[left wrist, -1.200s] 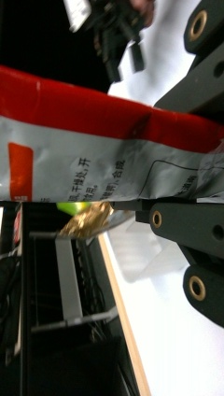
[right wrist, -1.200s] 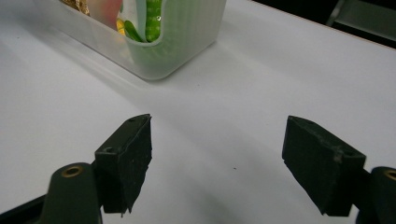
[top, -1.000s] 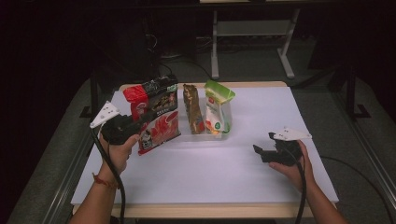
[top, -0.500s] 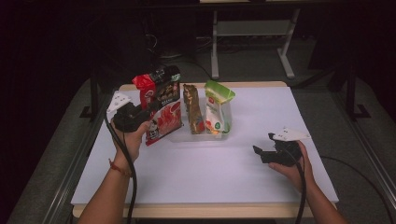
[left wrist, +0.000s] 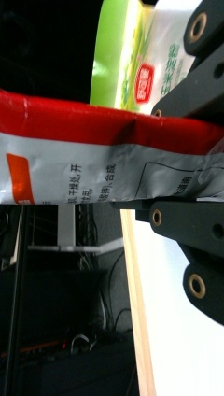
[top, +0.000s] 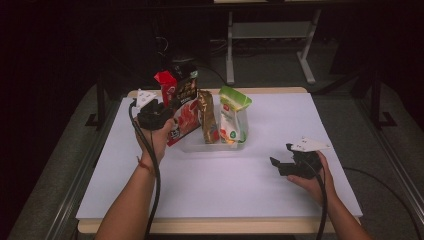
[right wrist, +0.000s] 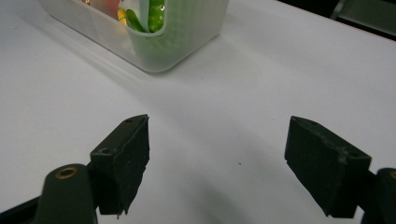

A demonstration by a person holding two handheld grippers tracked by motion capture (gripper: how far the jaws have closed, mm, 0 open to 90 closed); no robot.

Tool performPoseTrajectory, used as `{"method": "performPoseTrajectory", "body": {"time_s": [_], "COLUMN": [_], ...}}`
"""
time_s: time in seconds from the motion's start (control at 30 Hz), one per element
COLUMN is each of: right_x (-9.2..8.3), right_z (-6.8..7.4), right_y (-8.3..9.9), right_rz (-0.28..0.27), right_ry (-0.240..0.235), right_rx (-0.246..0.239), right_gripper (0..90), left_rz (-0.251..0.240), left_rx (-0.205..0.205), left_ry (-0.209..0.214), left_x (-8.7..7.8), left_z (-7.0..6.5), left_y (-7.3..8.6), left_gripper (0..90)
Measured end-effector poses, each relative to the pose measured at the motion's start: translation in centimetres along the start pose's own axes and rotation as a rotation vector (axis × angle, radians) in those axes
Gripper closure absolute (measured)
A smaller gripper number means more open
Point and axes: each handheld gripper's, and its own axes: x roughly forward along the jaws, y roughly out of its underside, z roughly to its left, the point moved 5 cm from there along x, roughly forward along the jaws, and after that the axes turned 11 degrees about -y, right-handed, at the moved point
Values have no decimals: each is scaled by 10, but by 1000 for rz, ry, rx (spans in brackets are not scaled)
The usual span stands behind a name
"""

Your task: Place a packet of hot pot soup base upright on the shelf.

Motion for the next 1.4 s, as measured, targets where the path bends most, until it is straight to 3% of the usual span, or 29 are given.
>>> {"method": "performPoseTrajectory", "body": {"time_s": [0.23,0.4,0.67,0.8,0.9,1.1,1.2,1.4], "right_x": [2,2,3,3,4,7,8,11], "right_z": [2,3,3,4,6,7,8,12], "right_y": [1,2,3,3,3,4,5,6], "right_rz": [8,11,19,22,31,41,52,78], "right_ry": [-11,-15,-18,-19,-21,-28,-36,-52], "right_rx": [2,1,2,-10,-15,-25,-29,-48], "right_gripper": [214,215,215,215,215,215,215,216], "left_rz": [-1,-18,-55,-46,-61,-53,16,98], "left_rx": [-3,-21,-17,-59,-53,14,90,130], "left_ry": [-71,-96,-78,-63,-52,5,42,85], "left_x": [20,33,35,34,32,24,27,36], "left_z": [-11,-14,-22,-18,-16,-16,-18,-16], "left_y": [5,9,19,36,48,49,47,40], "left_gripper": [806,805,805,799,795,776,754,726]}}
